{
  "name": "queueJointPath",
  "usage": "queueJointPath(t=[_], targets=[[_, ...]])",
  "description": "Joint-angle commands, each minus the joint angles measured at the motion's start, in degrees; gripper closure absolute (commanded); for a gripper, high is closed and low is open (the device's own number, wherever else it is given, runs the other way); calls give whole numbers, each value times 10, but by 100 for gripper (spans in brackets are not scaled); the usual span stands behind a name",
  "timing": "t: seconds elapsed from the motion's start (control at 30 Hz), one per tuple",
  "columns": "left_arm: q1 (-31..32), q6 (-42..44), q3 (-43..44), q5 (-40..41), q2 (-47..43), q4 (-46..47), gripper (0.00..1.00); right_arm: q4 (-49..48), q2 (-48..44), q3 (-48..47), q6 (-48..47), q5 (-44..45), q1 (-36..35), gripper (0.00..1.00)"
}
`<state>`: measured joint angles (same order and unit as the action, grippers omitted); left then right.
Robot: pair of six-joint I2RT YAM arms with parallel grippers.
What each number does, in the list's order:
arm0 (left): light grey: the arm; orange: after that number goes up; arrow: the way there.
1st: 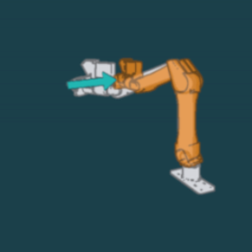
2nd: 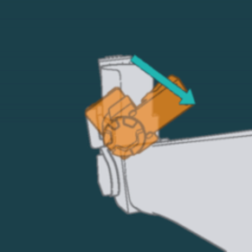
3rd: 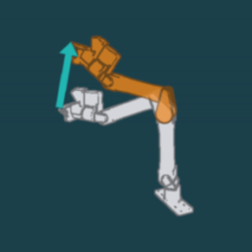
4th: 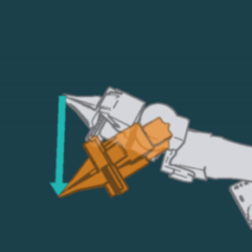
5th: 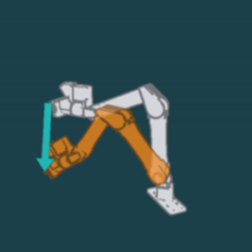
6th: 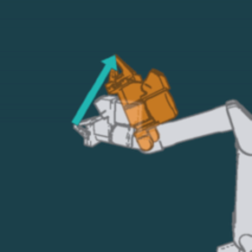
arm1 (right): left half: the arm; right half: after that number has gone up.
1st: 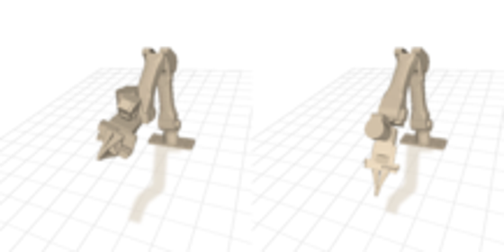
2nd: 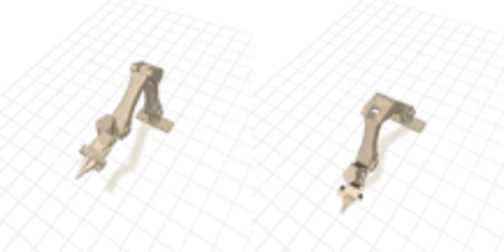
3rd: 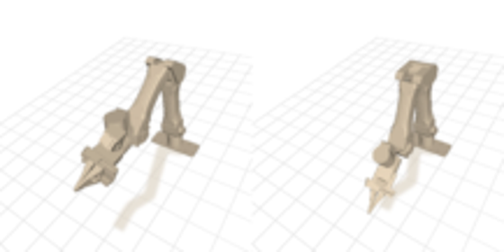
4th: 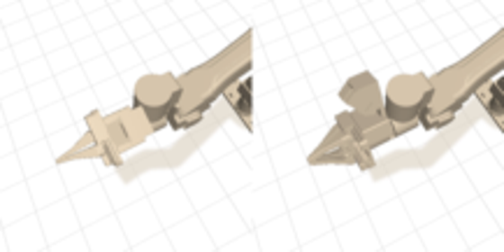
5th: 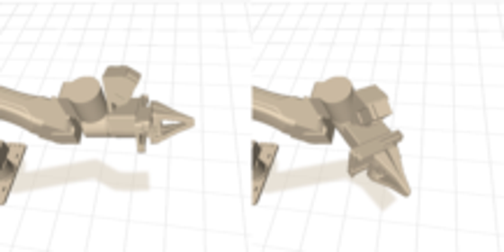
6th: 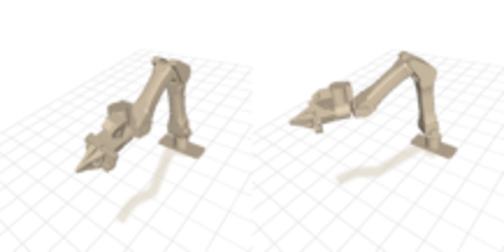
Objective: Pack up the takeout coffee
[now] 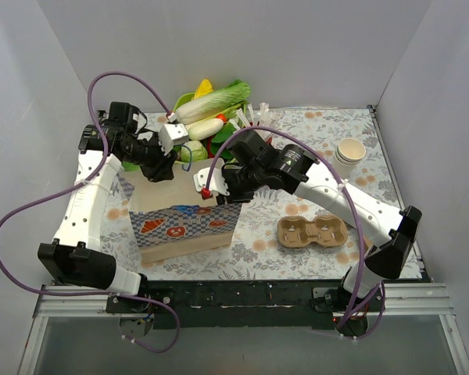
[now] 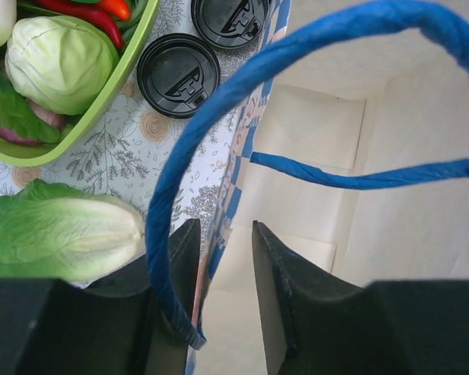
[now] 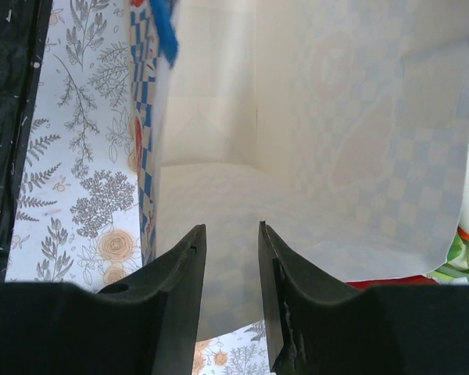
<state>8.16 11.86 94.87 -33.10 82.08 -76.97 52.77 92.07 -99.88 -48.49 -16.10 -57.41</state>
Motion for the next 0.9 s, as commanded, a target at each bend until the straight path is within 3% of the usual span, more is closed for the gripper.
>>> queueJointPath(t=[0.0, 0.07, 0.1, 0.17, 0.43, 0.57, 0.87], targets=[[3, -59, 13, 15, -26, -22, 77, 15, -29, 13, -18, 14, -1, 60], [3, -66, 22, 20, -27, -21, 69, 7, -30, 17, -20, 14, -1, 60], [3, -78, 26, 25, -27, -20, 47, 5, -31, 17, -19, 14, -1, 59], [3, -92, 36, 37, -27, -21, 44, -3, -30, 18, -18, 14, -1, 59], [3, -114, 8, 76, -76, -22, 63, -20, -32, 29, -13, 24, 0, 59], [3, -115, -17, 52, -87, -22, 72, -27, -37, 38, -13, 30, -1, 59], [12, -141, -22, -11, -61, -21, 81, -29, -32, 29, -11, 28, -1, 59]])
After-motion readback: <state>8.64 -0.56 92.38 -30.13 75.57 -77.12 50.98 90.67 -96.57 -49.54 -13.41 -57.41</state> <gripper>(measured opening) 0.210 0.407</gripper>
